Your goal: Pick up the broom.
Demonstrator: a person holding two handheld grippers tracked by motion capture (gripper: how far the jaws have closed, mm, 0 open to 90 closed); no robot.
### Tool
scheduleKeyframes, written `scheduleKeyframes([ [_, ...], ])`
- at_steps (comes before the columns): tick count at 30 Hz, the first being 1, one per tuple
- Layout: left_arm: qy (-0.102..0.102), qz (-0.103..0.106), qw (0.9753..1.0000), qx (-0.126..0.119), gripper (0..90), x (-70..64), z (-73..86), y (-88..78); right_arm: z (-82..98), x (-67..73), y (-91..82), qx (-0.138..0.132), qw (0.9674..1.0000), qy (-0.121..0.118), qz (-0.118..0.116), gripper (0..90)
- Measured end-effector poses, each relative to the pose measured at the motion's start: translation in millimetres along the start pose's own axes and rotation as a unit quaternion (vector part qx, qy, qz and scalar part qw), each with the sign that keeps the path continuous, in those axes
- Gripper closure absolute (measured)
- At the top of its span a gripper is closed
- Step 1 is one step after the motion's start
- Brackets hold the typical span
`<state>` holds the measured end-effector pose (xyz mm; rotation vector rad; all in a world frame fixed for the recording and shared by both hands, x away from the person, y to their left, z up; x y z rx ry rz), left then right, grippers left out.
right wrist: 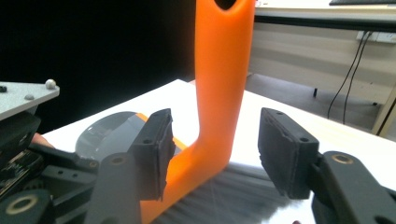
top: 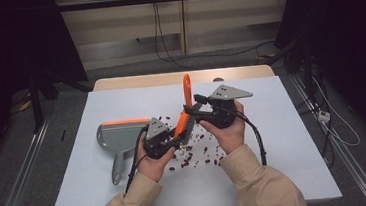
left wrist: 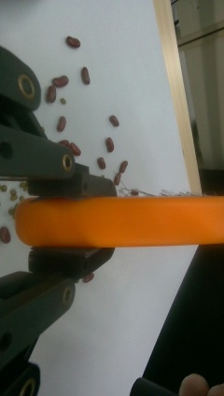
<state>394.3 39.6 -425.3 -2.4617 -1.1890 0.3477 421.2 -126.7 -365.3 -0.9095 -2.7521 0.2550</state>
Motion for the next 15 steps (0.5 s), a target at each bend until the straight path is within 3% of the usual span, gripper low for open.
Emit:
scheduleKeyframes([
  [4,-0.007,-0.008,0.9999,-0.011,70.9,2.9,-1.8,-2.7,3.1,2.4,1.2,-0.007,0.9997,0.024,0.004,33.8],
  [9,-0.014,-0.015,0.9995,-0.023,70.8,6.1,-3.5,-5.9,7.1,4.8,3.8,-0.007,0.9989,0.040,0.025,21.8],
  [15,-0.014,-0.026,0.9990,-0.034,70.9,7.6,-4.9,-8.6,14.7,10.3,12.3,-0.004,0.9977,0.061,0.030,19.1],
])
Point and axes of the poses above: each handheld gripper's, and its own axes: y roughly forward along the jaws, z roughly out of its underside, x roughly to its left, the point moved 4 cm from there along y, roughly forward along the jaws, and after that the axes turned 11 degrees about -z, right-handed, at the moved point
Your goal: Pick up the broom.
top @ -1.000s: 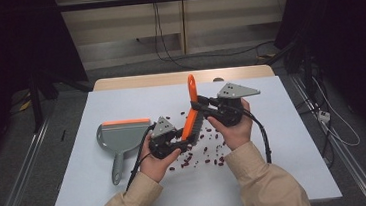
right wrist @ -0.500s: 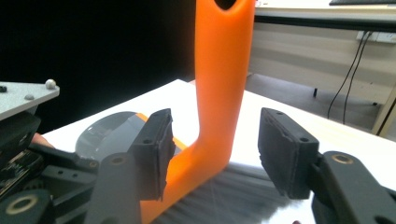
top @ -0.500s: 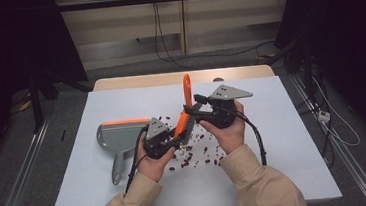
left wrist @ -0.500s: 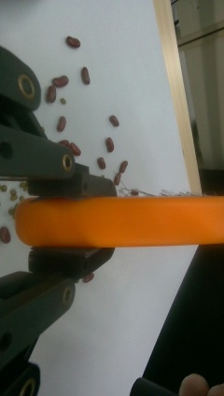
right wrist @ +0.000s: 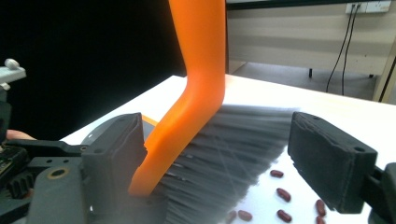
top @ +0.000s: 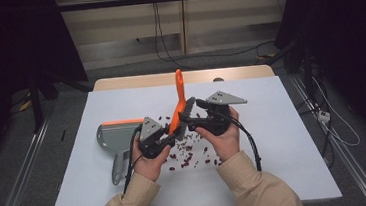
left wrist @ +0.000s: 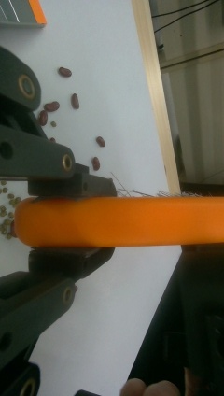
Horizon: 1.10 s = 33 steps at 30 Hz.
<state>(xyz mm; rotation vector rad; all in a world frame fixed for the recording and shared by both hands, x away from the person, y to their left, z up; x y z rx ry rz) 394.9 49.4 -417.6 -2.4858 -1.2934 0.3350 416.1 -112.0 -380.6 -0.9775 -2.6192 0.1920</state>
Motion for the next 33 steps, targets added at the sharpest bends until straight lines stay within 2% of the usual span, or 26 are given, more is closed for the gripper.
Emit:
scheduleKeyframes([
  [6,0.005,-0.007,0.9999,-0.009,70.8,-3.1,0.4,-1.4,6.3,5.1,12.1,0.005,0.9998,0.019,0.003,19.0],
  [7,0.015,-0.009,0.9998,-0.010,70.8,-3.0,0.3,-1.5,6.9,5.4,14.1,0.004,0.9997,0.025,0.004,19.0],
  [10,0.018,-0.014,0.9997,-0.012,70.8,-5.6,2.1,-1.6,8.7,5.0,19.1,0.001,0.9986,0.051,0.012,19.0],
  [13,0.022,-0.016,0.9995,-0.015,70.7,-6.9,3.5,-1.1,10.8,5.7,23.6,0.005,0.9978,0.063,0.020,20.1],
  [16,0.038,-0.020,0.9989,-0.022,70.1,-10.7,3.6,-1.6,11.3,7.1,28.0,0.005,0.9967,0.077,0.024,21.4],
  [17,0.035,-0.021,0.9989,-0.024,69.8,-13.2,3.4,-2.3,11.2,7.2,29.2,0.007,0.9964,0.079,0.030,24.1],
  [19,0.048,-0.026,0.9980,-0.031,69.2,-15.5,1.9,-3.8,11.2,7.7,32.1,0.014,0.9954,0.086,0.040,29.9],
  [21,0.049,-0.027,0.9979,-0.033,68.8,-17.0,1.9,-4.2,11.3,8.6,33.9,0.019,0.9945,0.094,0.042,34.3],
  [23,0.053,-0.030,0.9976,-0.034,67.6,-18.1,2.0,-4.0,9.7,9.6,34.3,0.018,0.9942,0.100,0.035,40.8],
  [25,0.065,-0.037,0.9964,-0.039,64.5,-19.5,1.5,-3.7,7.9,11.7,34.0,0.020,0.9936,0.108,0.028,48.7],
  [27,0.066,-0.039,0.9963,-0.039,62.4,-20.8,1.2,-2.2,5.2,12.4,33.0,0.018,0.9929,0.115,0.026,54.0],
  [30,0.073,-0.038,0.9960,-0.037,51.1,-24.1,2.3,2.4,0.5,11.7,31.7,0.006,0.9910,0.134,0.008,68.2],
  [31,0.070,-0.028,0.9965,-0.037,50.4,-24.1,1.9,2.7,-1.2,11.7,31.3,0.004,0.9918,0.127,0.006,70.4],
  [32,0.065,-0.020,0.9970,-0.037,52.1,-23.1,1.1,1.7,-2.6,11.0,30.6,0.008,0.9939,0.109,0.017,70.5],
  [33,0.062,-0.018,0.9973,-0.036,52.3,-22.3,0.7,0.3,-3.5,9.4,29.8,0.008,0.9948,0.101,0.014,70.6],
])
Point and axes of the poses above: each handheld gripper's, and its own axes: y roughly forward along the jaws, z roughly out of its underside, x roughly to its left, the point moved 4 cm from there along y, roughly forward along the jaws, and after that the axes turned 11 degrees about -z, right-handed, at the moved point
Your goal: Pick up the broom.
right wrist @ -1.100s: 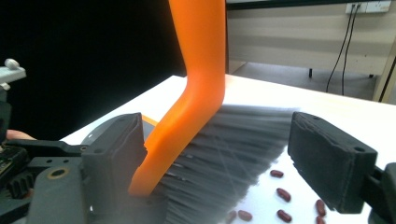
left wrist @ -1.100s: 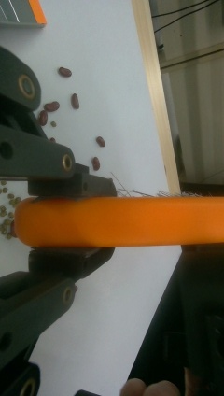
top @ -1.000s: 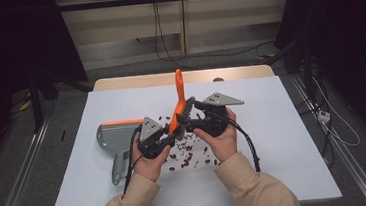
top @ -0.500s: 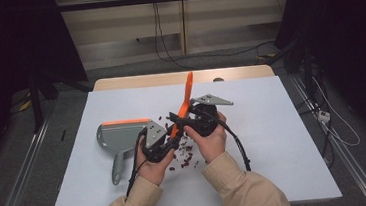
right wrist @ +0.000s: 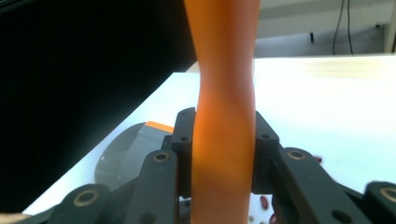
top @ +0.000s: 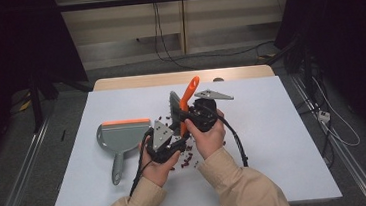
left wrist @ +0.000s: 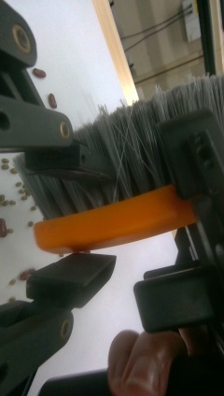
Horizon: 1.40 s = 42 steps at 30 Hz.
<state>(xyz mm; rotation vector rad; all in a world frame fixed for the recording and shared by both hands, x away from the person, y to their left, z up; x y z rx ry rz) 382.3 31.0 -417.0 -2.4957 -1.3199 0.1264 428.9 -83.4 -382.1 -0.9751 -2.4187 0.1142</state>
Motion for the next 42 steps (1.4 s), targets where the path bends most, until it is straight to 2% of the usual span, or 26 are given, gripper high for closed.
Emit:
scheduleKeyframes([
  [2,-0.001,0.004,1.0000,0.005,44.7,4.0,0.4,-1.2,-1.6,-4.5,-3.1,0.001,1.0000,0.004,-0.006,70.6],
  [4,-0.007,0.003,0.9999,0.013,37.4,8.6,1.0,-1.8,-4.5,-8.3,-7.7,0.003,1.0000,-0.008,-0.003,70.6],
  [6,-0.014,0.004,0.9998,0.010,32.4,12.7,0.0,-3.6,-7.0,-12.2,-13.3,0.007,0.9999,-0.013,-0.007,70.6],
  [8,-0.022,0.005,0.9997,0.004,28.0,16.6,-1.7,-5.8,-8.8,-17.3,-19.9,0.017,0.9996,-0.022,0.000,70.6],
  [10,-0.027,0.013,0.9995,-0.003,24.2,20.4,-3.6,-8.4,-10.2,-23.7,-27.6,0.023,0.9995,-0.019,0.003,70.7],
  [12,-0.028,0.015,0.9995,0.002,21.2,25.6,-4.3,-10.5,-11.9,-30.3,-35.8,0.027,0.9993,-0.023,0.007,70.6],
  [13,-0.037,0.018,0.9991,0.004,19.9,27.4,-4.4,-11.2,-12.5,-33.4,-40.0,0.027,0.9992,-0.025,0.012,70.6],
  [17,-0.052,0.030,0.9982,0.007,15.5,33.0,-4.9,-13.8,-12.9,-43.7,-53.1,0.039,0.9986,-0.030,0.021,70.6],
  [25,-0.049,0.041,0.9980,0.004,7.3,47.9,-5.6,-24.8,-7.5,-59.4,-70.0,0.077,0.9960,-0.037,0.028,70.7],
  [33,-0.044,0.045,0.9980,0.008,3.6,72.6,2.6,-40.4,-6.2,-70.0,-83.4,0.093,0.9943,-0.041,0.034,70.7],
  [38,-0.046,0.037,0.9982,0.007,3.6,89.1,10.5,-50.9,-5.3,-76.9,-92.9,0.101,0.9929,-0.043,0.046,70.7],
  [42,-0.049,0.034,0.9982,0.002,3.6,97.1,13.9,-57.2,-3.4,-82.3,-99.1,0.106,0.9920,-0.043,0.053,70.7],
])
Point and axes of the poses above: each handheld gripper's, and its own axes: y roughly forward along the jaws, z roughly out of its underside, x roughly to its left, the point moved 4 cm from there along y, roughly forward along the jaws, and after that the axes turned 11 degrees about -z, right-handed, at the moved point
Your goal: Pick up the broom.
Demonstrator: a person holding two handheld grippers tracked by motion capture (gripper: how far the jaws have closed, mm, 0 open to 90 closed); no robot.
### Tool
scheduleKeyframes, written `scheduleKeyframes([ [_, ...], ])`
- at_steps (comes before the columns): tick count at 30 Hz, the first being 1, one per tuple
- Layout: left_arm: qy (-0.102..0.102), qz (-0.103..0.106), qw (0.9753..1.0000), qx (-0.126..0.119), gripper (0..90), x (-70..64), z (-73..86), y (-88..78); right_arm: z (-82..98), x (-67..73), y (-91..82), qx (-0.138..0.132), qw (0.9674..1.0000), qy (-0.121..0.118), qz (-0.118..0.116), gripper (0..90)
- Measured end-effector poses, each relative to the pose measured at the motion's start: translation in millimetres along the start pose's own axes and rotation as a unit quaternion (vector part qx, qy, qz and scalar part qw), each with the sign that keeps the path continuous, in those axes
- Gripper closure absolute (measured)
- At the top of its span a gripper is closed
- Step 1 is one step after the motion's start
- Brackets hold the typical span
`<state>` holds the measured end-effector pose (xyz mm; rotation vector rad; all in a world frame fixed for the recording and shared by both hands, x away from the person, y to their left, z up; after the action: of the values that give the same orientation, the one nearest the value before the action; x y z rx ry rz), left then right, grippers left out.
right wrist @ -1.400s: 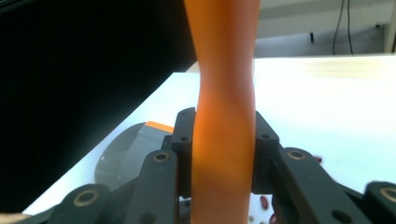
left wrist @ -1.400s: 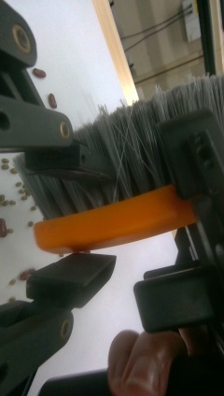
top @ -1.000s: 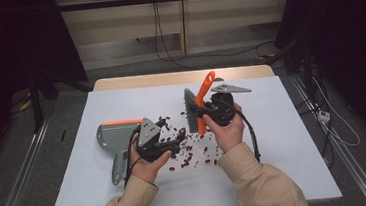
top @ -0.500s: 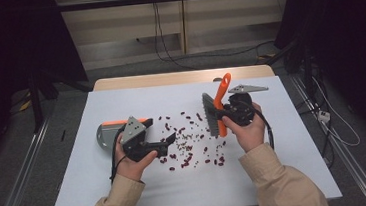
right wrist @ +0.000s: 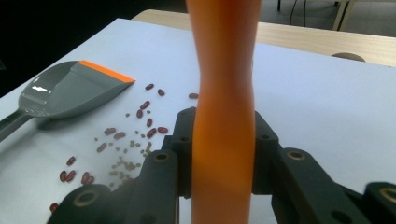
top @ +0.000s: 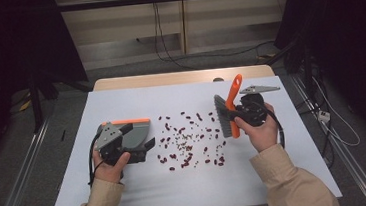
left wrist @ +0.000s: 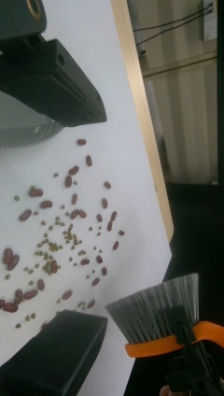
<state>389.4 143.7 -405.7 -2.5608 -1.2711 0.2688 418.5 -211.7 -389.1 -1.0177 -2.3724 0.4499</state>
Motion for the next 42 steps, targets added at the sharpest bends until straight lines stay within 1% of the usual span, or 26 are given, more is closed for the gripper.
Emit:
scheduleKeyframes([
  [3,0.003,-0.001,1.0000,-0.004,3.6,4.2,1.4,-4.1,2.5,-3.2,-2.9,0.003,1.0000,0.001,0.002,70.7],
  [5,0.001,-0.002,1.0000,-0.004,3.6,7.1,2.7,-6.4,4.0,-4.8,-4.6,0.009,0.9999,0.000,0.006,70.7],
  [7,-0.002,-0.004,1.0000,-0.001,3.6,9.8,4.7,-8.3,5.2,-6.9,-6.5,0.013,0.9999,-0.003,0.009,70.7],
  [8,0.000,-0.005,1.0000,0.000,3.6,11.5,5.5,-9.3,5.8,-7.9,-7.4,0.015,0.9998,-0.003,0.010,70.7],
  [10,-0.003,-0.002,1.0000,0.001,3.6,13.9,7.0,-11.2,6.9,-10.1,-9.4,0.016,0.9998,-0.001,0.011,70.7],
  [13,0.000,0.000,1.0000,-0.001,3.6,16.6,7.9,-14.7,9.0,-14.4,-13.1,0.022,0.9996,-0.002,0.018,70.7],
  [16,0.003,-0.002,1.0000,0.000,3.6,20.2,9.4,-17.5,12.0,-19.5,-17.0,0.028,0.9994,0.000,0.022,70.7],
  [22,0.001,-0.008,1.0000,0.004,3.6,28.4,13.4,-21.9,18.1,-28.5,-24.2,0.048,0.9983,0.005,0.033,70.7],
  [23,-0.003,-0.007,1.0000,0.003,3.6,29.4,13.5,-22.7,19.0,-30.2,-24.9,0.052,0.9980,0.008,0.034,70.7],
  [25,-0.005,-0.011,0.9999,0.002,3.6,31.9,13.7,-24.4,21.2,-34.3,-26.0,0.066,0.9969,0.017,0.038,70.7],
  [27,-0.003,-0.012,0.9999,0.001,3.6,33.8,14.3,-25.5,23.9,-38.9,-24.7,0.081,0.9954,0.024,0.045,70.6],
  [29,-0.002,-0.011,0.9999,0.003,3.6,34.7,15.3,-26.5,25.8,-42.8,-22.7,0.088,0.9946,0.029,0.048,70.6],
  [31,0.001,-0.010,0.9999,0.005,3.6,35.5,16.2,-26.9,25.5,-46.4,-20.3,0.086,0.9944,0.027,0.055,70.7],
  [34,-0.001,-0.011,0.9999,0.005,3.6,36.2,17.0,-26.9,24.9,-49.6,-15.9,0.083,0.9945,0.029,0.057,70.7],
  [37,0.001,-0.010,0.9999,0.006,3.6,36.6,17.4,-26.5,25.6,-53.1,-8.5,0.081,0.9941,0.030,0.065,70.7],
  [39,0.001,-0.010,0.9999,0.008,3.6,36.3,18.0,-26.0,25.2,-56.6,-3.1,0.076,0.9940,0.033,0.072,70.7],
  [41,0.003,-0.009,0.9999,0.008,3.6,36.2,18.6,-25.5,24.7,-60.6,2.1,0.075,0.9934,0.043,0.076,70.8],
  [42,0.002,-0.008,0.9999,0.008,3.6,35.9,18.8,-25.3,24.6,-62.9,4.9,0.074,0.9933,0.044,0.078,70.8],
])
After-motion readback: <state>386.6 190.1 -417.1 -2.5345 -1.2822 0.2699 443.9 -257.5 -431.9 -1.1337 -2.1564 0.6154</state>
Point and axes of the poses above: each handheld gripper's, and its own axes: y roughly forward along the jaws, z roughly out of its underside, x roughly to its left, the point moved 4 cm from there along y, roughly forward along the jaws, and after that the axes turned 11 degrees about -z, right-handed, at the moved point
